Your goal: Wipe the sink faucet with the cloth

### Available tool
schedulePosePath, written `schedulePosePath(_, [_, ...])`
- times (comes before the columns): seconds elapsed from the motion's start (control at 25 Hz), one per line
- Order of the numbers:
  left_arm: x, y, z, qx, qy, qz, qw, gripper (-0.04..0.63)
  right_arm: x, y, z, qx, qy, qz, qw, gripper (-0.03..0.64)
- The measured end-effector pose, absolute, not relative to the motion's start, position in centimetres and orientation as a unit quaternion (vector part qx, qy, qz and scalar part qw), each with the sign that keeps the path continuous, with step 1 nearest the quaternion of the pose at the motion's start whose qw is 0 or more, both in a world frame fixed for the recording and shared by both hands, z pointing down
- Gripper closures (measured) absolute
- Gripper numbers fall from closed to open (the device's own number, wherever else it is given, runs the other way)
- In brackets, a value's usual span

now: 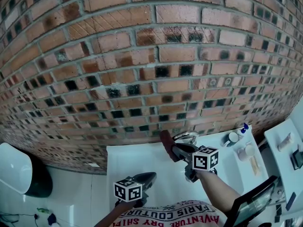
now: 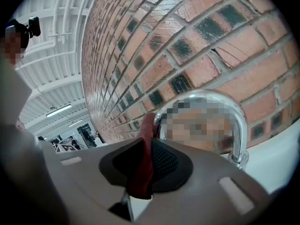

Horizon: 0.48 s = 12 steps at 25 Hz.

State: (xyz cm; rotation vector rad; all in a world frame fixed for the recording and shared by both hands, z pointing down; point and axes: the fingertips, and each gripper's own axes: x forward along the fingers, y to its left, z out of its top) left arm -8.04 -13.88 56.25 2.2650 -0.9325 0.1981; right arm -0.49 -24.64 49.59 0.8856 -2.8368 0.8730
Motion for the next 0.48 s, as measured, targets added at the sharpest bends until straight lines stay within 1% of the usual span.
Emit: schedulePosePath(0.48, [-7.5,-13.7,55.8,0.872,-0.353,0.079,0.330,0.595,3.4,-24.8,45.3,0.312,-0.915,0.254,-0.029,0.565])
